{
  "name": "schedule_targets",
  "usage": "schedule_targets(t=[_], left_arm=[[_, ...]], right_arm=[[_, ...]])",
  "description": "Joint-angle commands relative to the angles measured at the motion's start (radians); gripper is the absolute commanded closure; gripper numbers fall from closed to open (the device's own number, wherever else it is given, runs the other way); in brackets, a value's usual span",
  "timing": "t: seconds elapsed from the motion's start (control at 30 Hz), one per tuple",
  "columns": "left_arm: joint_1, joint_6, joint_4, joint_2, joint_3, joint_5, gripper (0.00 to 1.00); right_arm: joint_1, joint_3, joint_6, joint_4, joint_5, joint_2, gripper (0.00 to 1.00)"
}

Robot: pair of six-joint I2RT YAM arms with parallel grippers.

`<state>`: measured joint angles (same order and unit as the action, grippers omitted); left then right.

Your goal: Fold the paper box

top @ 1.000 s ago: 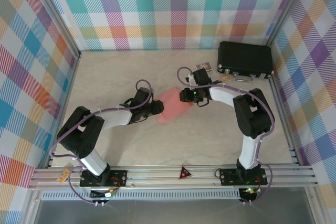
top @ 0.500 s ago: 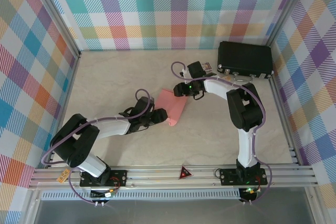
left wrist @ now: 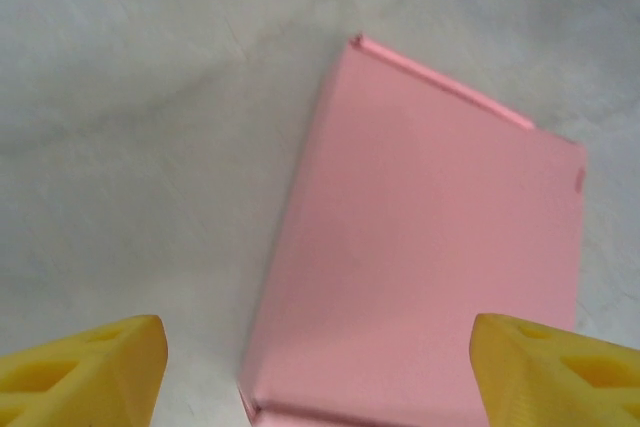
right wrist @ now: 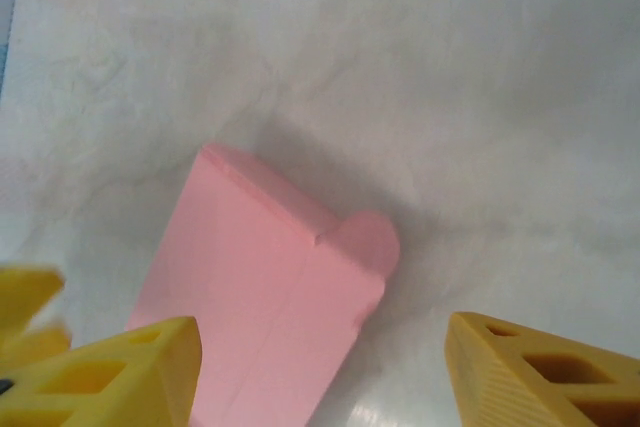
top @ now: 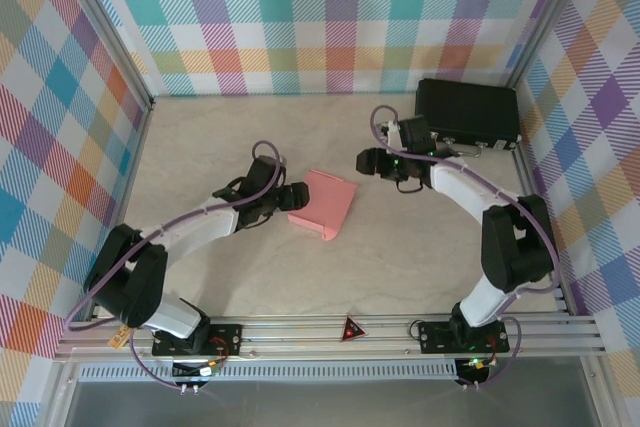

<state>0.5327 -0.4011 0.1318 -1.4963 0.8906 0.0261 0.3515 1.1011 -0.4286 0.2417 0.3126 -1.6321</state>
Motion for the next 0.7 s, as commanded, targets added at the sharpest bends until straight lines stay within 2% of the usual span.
schedule_targets(t=[0.0,0.2,0.37,0.47,0.67], left_arm=[[-0.058,0.131,0.027,-0.090,0.071,-0.090,0.25],[-0.099,0.177,0.007,-0.235,0.171,-0.234,0.33],[-0.102,0.168,-0.010,-0.288,0.188,-0.236,0.40],[-0.102,0.163,-0.015,-0.306,0.186,-0.247,0.44],[-0.102,0.140,-0.027,-0.298,0.149,-0.241,0.55]], right_arm=[[0.009,-0.138,-0.133,-0.105,0.137,0.034,0.36],[0.038,-0.290,-0.233,-0.308,0.254,0.046,0.36],[0.066,-0.363,-0.344,-0.483,0.254,-0.017,0.36],[0.071,-0.363,-0.384,-0.583,0.301,-0.083,0.37],[0.097,-0.331,-0.413,-0.660,0.320,-0.167,0.38]])
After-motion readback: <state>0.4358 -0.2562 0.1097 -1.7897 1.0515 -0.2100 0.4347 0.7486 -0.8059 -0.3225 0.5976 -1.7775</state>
